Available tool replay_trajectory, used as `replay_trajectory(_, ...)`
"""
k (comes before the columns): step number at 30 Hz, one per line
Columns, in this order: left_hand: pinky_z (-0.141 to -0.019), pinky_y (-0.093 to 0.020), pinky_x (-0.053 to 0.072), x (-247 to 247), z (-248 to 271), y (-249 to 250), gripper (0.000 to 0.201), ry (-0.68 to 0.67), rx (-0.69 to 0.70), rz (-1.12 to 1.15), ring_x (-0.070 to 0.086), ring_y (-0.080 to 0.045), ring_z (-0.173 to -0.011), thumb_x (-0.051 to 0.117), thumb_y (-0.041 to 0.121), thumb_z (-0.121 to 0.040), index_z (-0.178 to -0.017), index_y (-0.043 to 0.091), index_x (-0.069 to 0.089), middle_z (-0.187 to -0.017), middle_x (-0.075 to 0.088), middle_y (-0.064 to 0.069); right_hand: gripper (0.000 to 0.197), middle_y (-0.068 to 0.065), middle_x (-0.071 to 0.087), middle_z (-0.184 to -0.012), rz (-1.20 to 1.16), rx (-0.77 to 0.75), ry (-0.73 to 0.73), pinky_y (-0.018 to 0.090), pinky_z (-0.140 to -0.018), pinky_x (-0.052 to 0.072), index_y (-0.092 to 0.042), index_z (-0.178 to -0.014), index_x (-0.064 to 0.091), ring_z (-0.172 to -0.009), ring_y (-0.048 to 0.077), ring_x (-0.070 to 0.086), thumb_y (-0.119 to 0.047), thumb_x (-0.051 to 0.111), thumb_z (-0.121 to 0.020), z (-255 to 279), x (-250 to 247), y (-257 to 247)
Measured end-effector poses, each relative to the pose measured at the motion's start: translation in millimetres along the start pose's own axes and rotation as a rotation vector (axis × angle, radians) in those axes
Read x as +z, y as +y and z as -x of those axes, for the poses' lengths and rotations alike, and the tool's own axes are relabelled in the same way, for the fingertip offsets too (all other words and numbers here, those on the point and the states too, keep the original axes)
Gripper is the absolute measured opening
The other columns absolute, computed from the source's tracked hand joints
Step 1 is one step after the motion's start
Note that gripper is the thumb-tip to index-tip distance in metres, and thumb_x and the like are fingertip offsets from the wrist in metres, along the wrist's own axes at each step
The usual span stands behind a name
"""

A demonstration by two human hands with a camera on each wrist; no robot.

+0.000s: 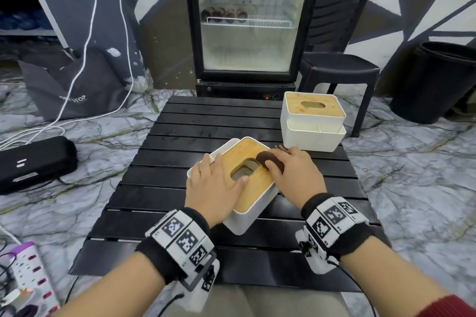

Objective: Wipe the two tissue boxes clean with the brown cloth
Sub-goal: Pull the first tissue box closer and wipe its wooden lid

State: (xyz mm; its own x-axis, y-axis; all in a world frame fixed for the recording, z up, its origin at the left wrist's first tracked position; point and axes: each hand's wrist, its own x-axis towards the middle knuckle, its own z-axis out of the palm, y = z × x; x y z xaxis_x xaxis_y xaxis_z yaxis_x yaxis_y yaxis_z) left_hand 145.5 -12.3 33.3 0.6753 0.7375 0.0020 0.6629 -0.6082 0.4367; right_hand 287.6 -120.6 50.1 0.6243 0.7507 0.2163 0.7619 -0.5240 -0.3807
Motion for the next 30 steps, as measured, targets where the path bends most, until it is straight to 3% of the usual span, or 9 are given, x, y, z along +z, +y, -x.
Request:
replay_trajectory(7, -0.116, -0.037, 0.007, -21, -28, -25, 0.083, -0.077, 0.139, 0.137, 0.000, -0.024, -0.145, 0.050, 0.053, -0.089, -0.151, 0.020, 0.005, -0.159, 0.000, -0.004, 0.030, 0.000, 0.050, -0.095, 0.068, -0.086, -0.218, 0.031, -0.081, 0.047, -0.036, -0.119, 0.053, -0.096, 0.019, 0.051, -0.042, 0.044, -0.091, 27, -31, -5)
replay_trajectory(10, -0.115, -0.042, 0.015, -22, -31, -29, 0.085, -0.059, 0.038, 0.112, 0.011, -0.032, -0.144, 0.047, 0.056, -0.089, -0.151, 0.021, 0.001, -0.159, 0.002, -0.008, 0.031, -0.004, 0.048, -0.111, 0.022, -0.187, -0.274, 0.029, -0.093, 0.042, -0.041, -0.122, 0.051, -0.107, 0.013, 0.043, -0.042, 0.047, -0.091, 29, -40, -1)
replay_trajectory(13, -0.111, -0.041, 0.025, -11, -26, -21, 0.089, -0.097, -0.093, 0.253, 0.025, -0.032, -0.140, 0.048, 0.055, -0.089, -0.151, 0.018, -0.004, -0.158, 0.005, -0.011, 0.032, -0.005, 0.043, -0.124, -0.009, -0.281, -0.267, 0.034, -0.100, 0.038, -0.038, -0.123, 0.052, -0.115, 0.015, 0.039, -0.038, 0.048, -0.091, 32, -37, 1)
replay_trajectory(16, -0.106, -0.037, 0.031, -4, -27, -17, 0.090, -0.050, -0.122, 0.294, 0.034, -0.031, -0.135, 0.053, 0.050, -0.088, -0.150, 0.015, -0.003, -0.156, 0.008, -0.011, 0.032, -0.005, 0.048, -0.125, -0.003, -0.336, -0.218, 0.038, -0.094, 0.040, -0.034, -0.122, 0.054, -0.109, 0.018, 0.043, -0.037, 0.048, -0.091, 36, -30, 3)
replay_trajectory(21, -0.102, -0.031, 0.032, -10, -39, -20, 0.077, -0.099, 0.033, 0.235, 0.037, -0.021, -0.133, 0.054, 0.046, -0.090, -0.149, 0.017, 0.014, -0.155, 0.016, -0.003, 0.031, -0.009, 0.052, -0.117, -0.056, -0.406, -0.208, 0.028, -0.089, 0.038, -0.035, -0.119, 0.057, -0.101, 0.015, 0.044, -0.041, 0.050, -0.090, 45, -21, 4)
replay_trajectory(26, -0.089, -0.024, 0.032, -14, -48, -22, 0.068, -0.141, 0.136, 0.197, 0.044, -0.016, -0.122, 0.054, 0.046, -0.089, -0.145, 0.022, 0.024, -0.150, 0.024, 0.001, 0.027, -0.009, 0.053, -0.116, -0.089, -0.432, -0.214, 0.035, -0.088, 0.043, -0.038, -0.116, 0.059, -0.097, 0.010, 0.042, -0.037, 0.053, -0.089, 36, -23, 9)
replay_trajectory(30, -0.087, -0.023, 0.032, -12, -50, -23, 0.066, -0.136, 0.152, 0.204, 0.044, -0.012, -0.113, 0.053, 0.046, -0.090, -0.145, 0.023, 0.024, -0.149, 0.024, 0.002, 0.028, -0.003, 0.054, -0.119, -0.124, -0.368, -0.157, 0.040, -0.090, 0.043, -0.031, -0.116, 0.061, -0.101, 0.020, 0.047, -0.030, 0.057, -0.088, 19, -17, 15)
